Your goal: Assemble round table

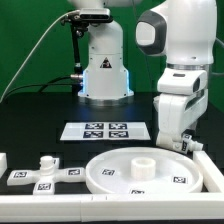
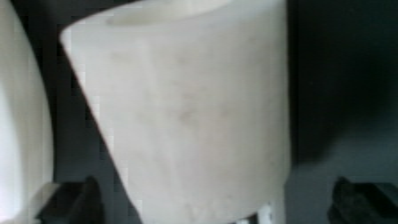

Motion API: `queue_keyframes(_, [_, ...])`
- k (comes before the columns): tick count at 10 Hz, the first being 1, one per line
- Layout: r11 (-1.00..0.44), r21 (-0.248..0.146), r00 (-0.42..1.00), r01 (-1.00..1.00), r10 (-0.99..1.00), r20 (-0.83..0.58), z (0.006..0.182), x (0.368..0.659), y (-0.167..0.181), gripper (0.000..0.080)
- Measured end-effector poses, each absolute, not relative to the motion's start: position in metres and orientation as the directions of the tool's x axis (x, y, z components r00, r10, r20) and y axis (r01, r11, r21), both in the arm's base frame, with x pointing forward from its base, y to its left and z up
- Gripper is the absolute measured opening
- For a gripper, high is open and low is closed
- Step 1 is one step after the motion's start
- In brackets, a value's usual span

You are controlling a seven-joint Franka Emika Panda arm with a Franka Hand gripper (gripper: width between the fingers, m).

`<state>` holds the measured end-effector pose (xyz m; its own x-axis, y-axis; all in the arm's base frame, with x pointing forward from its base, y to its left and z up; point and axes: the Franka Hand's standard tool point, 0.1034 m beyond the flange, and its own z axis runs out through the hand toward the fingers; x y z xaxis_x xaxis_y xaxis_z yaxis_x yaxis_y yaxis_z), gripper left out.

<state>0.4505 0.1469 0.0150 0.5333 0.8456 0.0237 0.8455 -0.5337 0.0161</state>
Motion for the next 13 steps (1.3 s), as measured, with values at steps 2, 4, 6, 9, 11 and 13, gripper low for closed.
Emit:
queue_keyframes(2, [-0.534,0.016,0.533,0.845,0.846,0.024,0.015,0.451,0.147,0.0397])
queue_keyframes(4, [-0.534,0.016,0.533,0.846,0.846,0.024,0.015,0.451,0.147,0.0314])
queue_keyframes(6, [-0.454,0.023,0.454,0.891,0.891,0.016,0.018,0.438,0.149,0.0314])
queue_keyframes(9, [-0.004,0.036,0.005,0.999,1.0,-0.021,0.031,0.425,0.135,0.0314])
queue_keyframes(11, [0.121,0.029,-0.12,0.992,0.992,-0.028,0.029,0.427,0.13,0.0315])
queue_keyframes(13, [0.238,0.025,-0.238,0.971,0.971,-0.032,0.028,0.427,0.128,0.0315])
